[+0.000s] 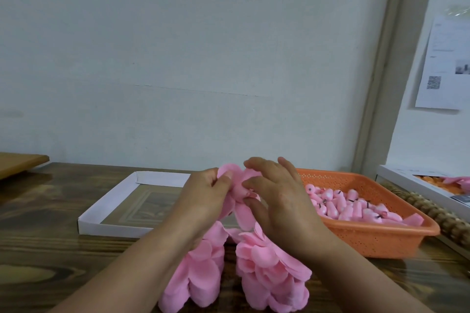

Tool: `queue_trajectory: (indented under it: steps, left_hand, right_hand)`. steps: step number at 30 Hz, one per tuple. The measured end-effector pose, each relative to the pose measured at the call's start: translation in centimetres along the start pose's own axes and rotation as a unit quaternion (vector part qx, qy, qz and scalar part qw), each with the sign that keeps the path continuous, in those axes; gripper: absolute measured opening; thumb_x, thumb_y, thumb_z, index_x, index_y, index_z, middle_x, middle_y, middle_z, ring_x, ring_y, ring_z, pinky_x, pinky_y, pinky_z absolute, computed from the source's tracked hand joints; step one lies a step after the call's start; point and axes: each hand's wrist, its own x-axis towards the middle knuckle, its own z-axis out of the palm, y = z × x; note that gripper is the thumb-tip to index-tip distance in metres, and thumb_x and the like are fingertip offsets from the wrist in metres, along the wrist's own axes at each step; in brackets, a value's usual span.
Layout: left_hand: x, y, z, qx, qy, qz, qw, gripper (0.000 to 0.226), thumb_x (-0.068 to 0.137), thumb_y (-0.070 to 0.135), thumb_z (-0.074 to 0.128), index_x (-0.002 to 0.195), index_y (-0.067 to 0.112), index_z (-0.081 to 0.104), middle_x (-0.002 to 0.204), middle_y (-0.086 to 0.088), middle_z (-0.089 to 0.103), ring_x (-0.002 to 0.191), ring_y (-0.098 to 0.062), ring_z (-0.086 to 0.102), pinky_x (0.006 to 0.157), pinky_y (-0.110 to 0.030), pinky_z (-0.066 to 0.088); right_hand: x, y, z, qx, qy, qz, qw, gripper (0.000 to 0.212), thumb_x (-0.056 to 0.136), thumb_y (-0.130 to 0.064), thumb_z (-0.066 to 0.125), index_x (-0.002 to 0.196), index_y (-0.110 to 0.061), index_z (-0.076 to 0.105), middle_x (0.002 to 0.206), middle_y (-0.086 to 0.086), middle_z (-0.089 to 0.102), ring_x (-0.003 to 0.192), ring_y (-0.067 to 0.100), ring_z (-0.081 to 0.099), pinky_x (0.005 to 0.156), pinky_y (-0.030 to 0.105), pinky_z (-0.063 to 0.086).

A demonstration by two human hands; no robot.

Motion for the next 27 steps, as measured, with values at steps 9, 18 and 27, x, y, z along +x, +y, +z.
queue_trajectory:
  steps: [9, 18, 27]
  left_hand:
    - [-0.6, -0.6, 0.4, 0.056, -0.092, -0.009, 0.994, 0.054, 0.097, 0.032, 0.050, 0.045, 0.020, 0.060, 0.042, 0.012, 0.054, 0.037, 0.001, 0.038, 0.038, -0.011, 0.027]
    - [-0.5, -0.4, -0.1, -0.050, -0.135, -0.088, 0.986, 0.046, 0.094, 0.052, 0.045, 0.084, 0.017, 0.074, 0.072, 0.003, 0.072, 0.078, -0.017, 0.064, 0.074, -0.032, 0.046]
    - [-1.2, -0.6, -0.1, -0.143, -0.185, -0.065, 0.970, 0.012, 0.083, 0.005, 0.066, 0.093, 0.003, 0.072, 0.095, -0.016, 0.073, 0.090, -0.028, 0.069, 0.085, -0.037, 0.052]
  right_hand:
    - [-0.2, 1.5, -0.1, 0.110, -0.099, 0.027, 0.989, 0.014, 0.078, -0.028, 0.065, 0.084, -0.017, 0.072, 0.126, -0.003, 0.058, 0.119, 0.013, 0.050, 0.110, 0.036, 0.018]
    - [-0.5, 2.1, -0.6, 0.269, -0.093, 0.151, 0.947, 0.018, 0.074, -0.019, 0.071, 0.080, -0.030, 0.060, 0.086, -0.017, 0.061, 0.082, 0.000, 0.057, 0.072, 0.009, 0.042]
    - [-0.1, 2.2, -1.0, 0.331, -0.076, 0.204, 0.918, 0.024, 0.074, -0.008, 0.075, 0.078, -0.029, 0.064, 0.074, -0.012, 0.066, 0.071, -0.004, 0.059, 0.064, 0.010, 0.046]
